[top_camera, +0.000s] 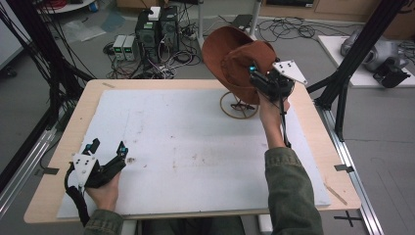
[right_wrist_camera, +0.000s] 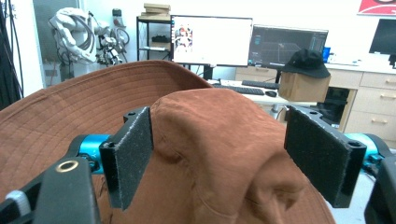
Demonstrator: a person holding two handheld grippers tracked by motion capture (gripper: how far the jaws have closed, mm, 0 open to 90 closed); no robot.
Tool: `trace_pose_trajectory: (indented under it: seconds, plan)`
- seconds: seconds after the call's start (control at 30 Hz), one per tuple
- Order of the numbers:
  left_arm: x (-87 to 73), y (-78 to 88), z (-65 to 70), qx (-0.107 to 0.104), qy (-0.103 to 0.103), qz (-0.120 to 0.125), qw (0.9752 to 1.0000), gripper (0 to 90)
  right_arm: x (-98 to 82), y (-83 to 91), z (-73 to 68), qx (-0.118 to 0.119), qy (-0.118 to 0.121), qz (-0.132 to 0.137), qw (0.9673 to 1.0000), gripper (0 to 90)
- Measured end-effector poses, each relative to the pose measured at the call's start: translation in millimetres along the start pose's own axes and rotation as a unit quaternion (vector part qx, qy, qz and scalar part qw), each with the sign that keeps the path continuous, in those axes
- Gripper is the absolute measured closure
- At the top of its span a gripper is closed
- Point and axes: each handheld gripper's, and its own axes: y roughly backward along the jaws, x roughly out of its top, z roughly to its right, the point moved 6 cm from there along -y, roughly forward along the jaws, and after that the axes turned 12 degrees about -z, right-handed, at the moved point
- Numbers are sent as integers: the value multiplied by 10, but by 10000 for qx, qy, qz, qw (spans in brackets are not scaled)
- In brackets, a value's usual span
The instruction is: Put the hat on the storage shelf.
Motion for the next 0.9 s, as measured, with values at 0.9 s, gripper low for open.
trace_pose_trajectory:
  seconds: [0.9]
  plan:
    - [-24,-45,44,-86,15,-64,9999,198,-651,610,513,-372,-436,-101,9983,203]
